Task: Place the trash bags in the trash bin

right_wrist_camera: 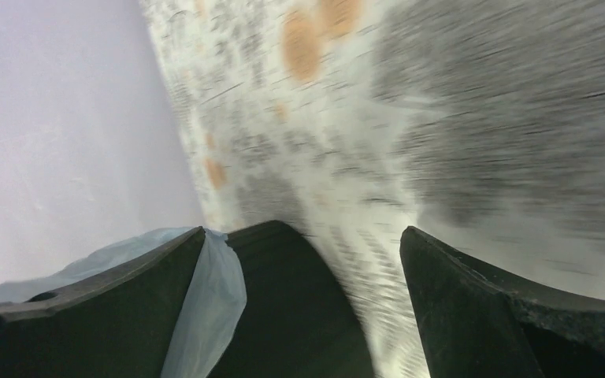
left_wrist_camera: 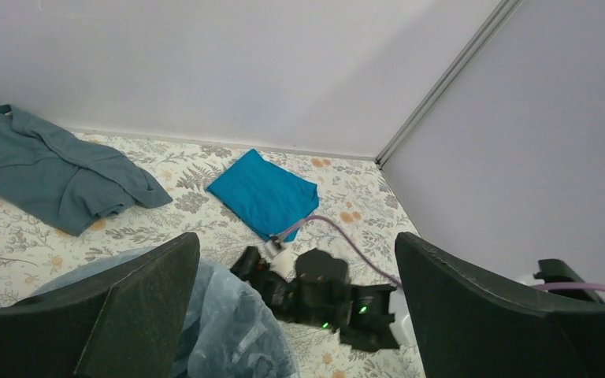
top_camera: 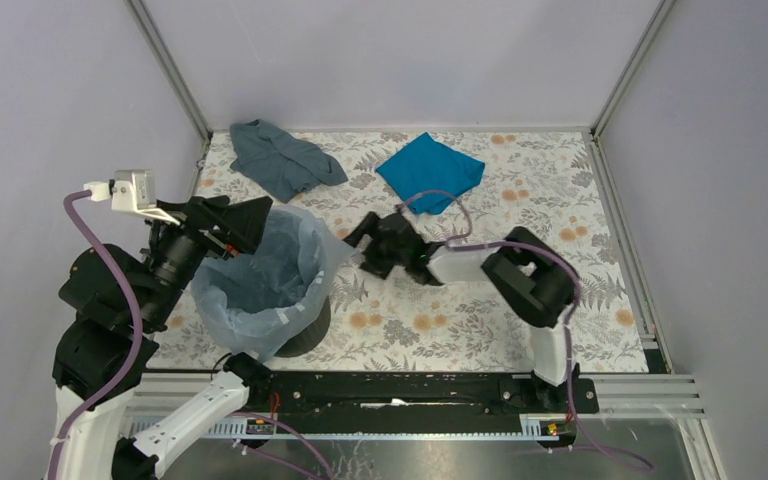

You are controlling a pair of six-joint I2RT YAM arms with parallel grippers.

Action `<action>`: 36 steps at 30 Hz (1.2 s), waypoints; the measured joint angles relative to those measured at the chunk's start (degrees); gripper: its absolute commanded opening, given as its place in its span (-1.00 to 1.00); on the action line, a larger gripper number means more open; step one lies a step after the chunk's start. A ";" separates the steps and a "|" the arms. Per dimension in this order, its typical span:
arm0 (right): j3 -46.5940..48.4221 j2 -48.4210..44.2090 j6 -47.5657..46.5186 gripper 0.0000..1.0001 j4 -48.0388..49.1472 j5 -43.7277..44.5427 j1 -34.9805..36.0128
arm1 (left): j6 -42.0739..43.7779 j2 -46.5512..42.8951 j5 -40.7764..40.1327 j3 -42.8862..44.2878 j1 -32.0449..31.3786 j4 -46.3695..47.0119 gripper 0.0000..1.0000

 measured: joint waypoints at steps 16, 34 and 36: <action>-13.53 -21.11 -27.54 0.99 -12.59 -16.00 -8.15 | -0.20 0.35 1.20 -2.16 0.00 0.42 0.97; -9.29 -29.11 -34.82 0.89 -19.02 -14.16 -10.29 | -0.46 0.35 2.21 -2.38 0.00 0.35 0.97; -13.25 -35.47 -40.37 0.79 -24.92 -13.86 -10.49 | -0.15 0.35 2.19 -2.38 0.00 0.37 0.97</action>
